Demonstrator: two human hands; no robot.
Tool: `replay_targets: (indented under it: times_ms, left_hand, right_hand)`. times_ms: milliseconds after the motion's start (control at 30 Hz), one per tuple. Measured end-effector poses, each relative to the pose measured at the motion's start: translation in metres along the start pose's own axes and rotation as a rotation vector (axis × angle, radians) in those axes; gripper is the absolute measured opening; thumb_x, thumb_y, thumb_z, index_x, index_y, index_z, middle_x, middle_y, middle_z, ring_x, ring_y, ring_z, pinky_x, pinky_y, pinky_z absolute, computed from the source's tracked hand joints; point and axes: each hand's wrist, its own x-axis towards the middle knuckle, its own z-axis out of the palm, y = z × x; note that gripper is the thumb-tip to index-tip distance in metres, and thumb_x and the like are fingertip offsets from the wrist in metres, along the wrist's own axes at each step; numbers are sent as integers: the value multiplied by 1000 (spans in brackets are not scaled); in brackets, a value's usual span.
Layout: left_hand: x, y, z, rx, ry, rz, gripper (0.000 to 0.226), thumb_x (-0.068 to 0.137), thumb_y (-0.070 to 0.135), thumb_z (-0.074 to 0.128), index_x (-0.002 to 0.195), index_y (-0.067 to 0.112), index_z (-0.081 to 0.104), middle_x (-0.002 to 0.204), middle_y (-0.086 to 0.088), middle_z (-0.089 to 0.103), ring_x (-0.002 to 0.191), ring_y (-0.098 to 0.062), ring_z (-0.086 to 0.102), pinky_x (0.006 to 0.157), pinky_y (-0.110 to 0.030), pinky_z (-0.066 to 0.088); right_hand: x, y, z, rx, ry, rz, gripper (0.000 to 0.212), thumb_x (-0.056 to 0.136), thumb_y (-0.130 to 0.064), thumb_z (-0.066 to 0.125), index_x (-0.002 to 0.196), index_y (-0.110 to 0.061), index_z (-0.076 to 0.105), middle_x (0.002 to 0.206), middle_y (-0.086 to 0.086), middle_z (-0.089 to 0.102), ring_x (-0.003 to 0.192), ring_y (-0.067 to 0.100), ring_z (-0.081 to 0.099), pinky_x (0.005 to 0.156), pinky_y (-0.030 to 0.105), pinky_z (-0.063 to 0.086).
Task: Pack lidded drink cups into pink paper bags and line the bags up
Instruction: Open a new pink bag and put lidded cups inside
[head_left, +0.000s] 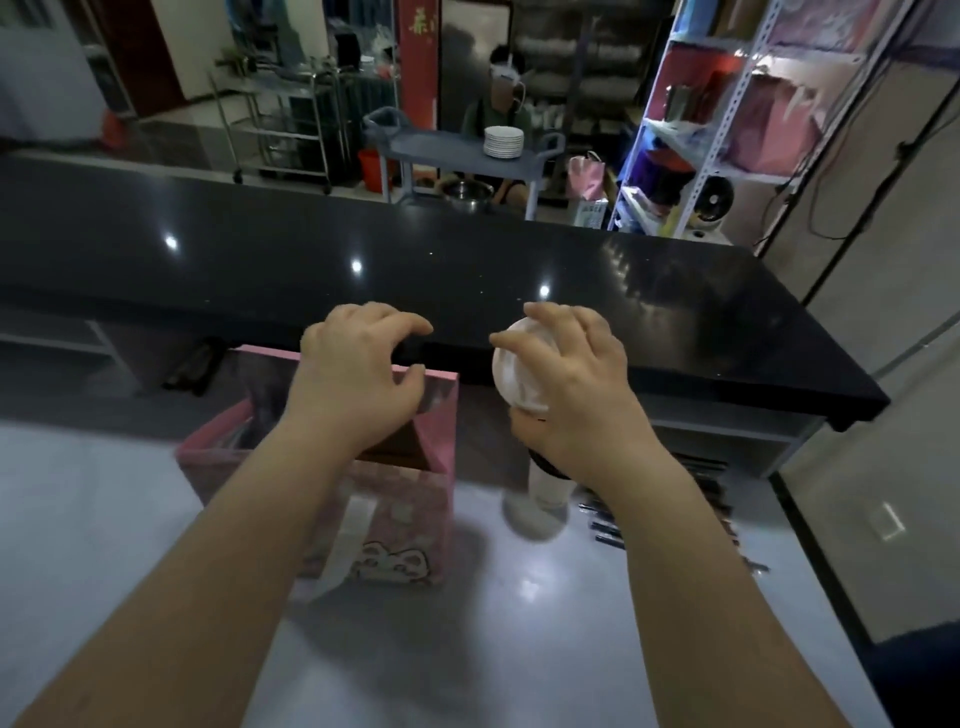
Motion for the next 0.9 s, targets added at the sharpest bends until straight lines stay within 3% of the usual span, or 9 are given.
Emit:
replay_targets:
  times_ms: [233, 333, 400, 533, 600, 667, 700, 767, 900]
  left_hand:
    - [-19, -108, -41, -125, -93, -56, 26, 79, 20, 74, 105, 23, 69, 96, 7, 60, 96, -16, 56, 83, -39, 51]
    - [-23, -143, -47, -163, -205, -4, 22, 80, 27, 75, 102, 27, 70, 96, 12, 63, 93, -9, 59, 80, -29, 49]
    - [-22, -160, -47, -158, -280, 72, 24, 81, 30, 75, 104, 28, 70, 101, 13, 65, 96, -8, 60, 82, -24, 46]
    - [-20, -182, -43, -111, -428, 227, 44, 76, 42, 74, 119, 34, 64, 108, 13, 63, 102, -12, 56, 91, -42, 48]
    - [-22, -190, -40, -89, -529, 227, 77, 69, 57, 74, 138, 39, 45, 131, 12, 51, 124, -15, 44, 105, -46, 38]
    - [-28, -198, -36, -124, -657, 200, 112, 61, 63, 76, 151, 42, 12, 158, 9, 17, 148, -17, 6, 120, -51, 12]
    - [-32, -202, -34, -144, -703, 205, 125, 58, 64, 78, 151, 44, -3, 162, 12, -1, 148, -14, -14, 120, -50, -2]
    - [-40, -205, -34, -159, -757, 234, 139, 52, 66, 82, 146, 48, -19, 160, 13, -21, 139, -10, -36, 115, -47, -15]
    - [-48, -208, -36, -152, -780, 293, 151, 46, 66, 85, 142, 48, -29, 154, 17, -33, 124, -4, -53, 114, -48, -19]
  right_hand:
    - [35, -61, -11, 327, 159, 6, 67, 69, -22, 80, 128, -40, 53, 143, -12, 36, 131, 13, 22, 107, 34, 25]
    - [47, -104, -4, 441, 83, -7, 63, 67, -40, 71, 126, -48, 51, 140, -20, 36, 132, 8, 25, 103, 26, 27]
    - [54, -132, 9, 470, -8, 5, 62, 66, -47, 66, 126, -49, 51, 138, -23, 35, 133, 7, 26, 105, 28, 30]
    - [58, -170, 44, 444, -121, 63, 59, 69, -43, 70, 125, -46, 53, 128, -34, 35, 130, 2, 27, 103, 25, 32]
    - [54, -177, 61, 385, -163, 106, 58, 69, -40, 72, 124, -46, 53, 123, -33, 37, 125, 0, 30, 97, 21, 34]
    - [47, -180, 74, 314, -232, 162, 59, 68, -42, 73, 122, -47, 50, 122, -29, 39, 119, 1, 32, 95, 26, 39]
    - [43, -181, 81, 276, -280, 191, 59, 67, -44, 73, 121, -49, 48, 123, -28, 40, 118, 2, 32, 94, 28, 40]
    - [38, -181, 92, 190, -386, 255, 60, 67, -45, 73, 120, -52, 45, 124, -24, 41, 115, 6, 33, 90, 30, 40]
    - [39, -175, 114, -25, -520, 375, 62, 72, -37, 75, 127, -40, 46, 128, -9, 49, 115, 18, 44, 84, 32, 44]
